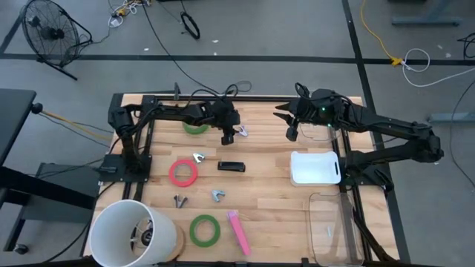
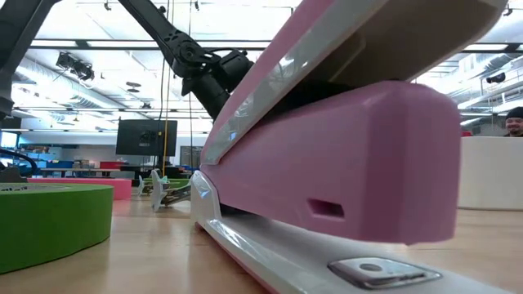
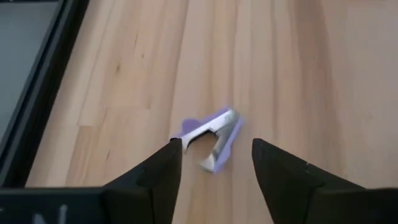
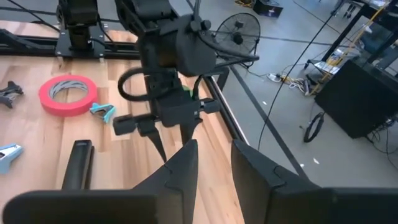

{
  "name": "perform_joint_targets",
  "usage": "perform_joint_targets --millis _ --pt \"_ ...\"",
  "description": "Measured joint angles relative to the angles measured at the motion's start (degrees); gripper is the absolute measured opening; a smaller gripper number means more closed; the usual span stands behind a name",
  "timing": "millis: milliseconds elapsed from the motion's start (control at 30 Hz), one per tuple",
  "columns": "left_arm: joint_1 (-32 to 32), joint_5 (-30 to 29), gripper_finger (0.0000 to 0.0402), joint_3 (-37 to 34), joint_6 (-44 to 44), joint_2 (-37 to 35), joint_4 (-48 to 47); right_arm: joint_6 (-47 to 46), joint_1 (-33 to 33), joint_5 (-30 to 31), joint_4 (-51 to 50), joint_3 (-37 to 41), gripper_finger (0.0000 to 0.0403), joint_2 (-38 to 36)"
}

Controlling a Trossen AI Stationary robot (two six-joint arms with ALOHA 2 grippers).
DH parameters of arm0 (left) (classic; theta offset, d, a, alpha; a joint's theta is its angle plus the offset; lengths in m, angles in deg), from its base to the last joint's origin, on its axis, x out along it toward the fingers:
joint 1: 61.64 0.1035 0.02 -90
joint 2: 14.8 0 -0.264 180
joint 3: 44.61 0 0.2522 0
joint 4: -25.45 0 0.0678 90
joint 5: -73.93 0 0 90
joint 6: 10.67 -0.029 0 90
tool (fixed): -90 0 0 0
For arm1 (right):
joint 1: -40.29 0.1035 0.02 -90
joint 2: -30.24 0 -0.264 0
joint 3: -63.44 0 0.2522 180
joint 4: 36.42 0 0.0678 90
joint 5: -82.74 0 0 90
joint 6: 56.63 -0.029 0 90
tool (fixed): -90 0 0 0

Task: Pick and place Stapler, Stapler remover, tape
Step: Put the purple staple remover into the white bin

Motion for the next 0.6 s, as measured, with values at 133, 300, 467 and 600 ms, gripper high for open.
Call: perform_joint_targets --millis 133,300,467,600 --pt "-0.3 -1.2 0.0235 0.0 0.0 1.5 0.9 0.0 0.0 -2.4 0.4 0.0 0.0097 0.0" --pt "-0.6 -2.8 0.0252 -0.1 0.0 4.4 3.4 -0.2 0.0 -2.8 0.5 0.0 0.0097 0.0" --pt "-0.6 -3.1 0.0249 -0.1 0.0 6.2 6.5 -0.3 0.0 -2.7 0.6 0.0 0.0097 0.0" --pt "-0.7 -4.1 0.0248 -0.1 -0.1 6.8 7.1 -0.3 0.0 -2.7 0.6 0.0 0.0097 0.0"
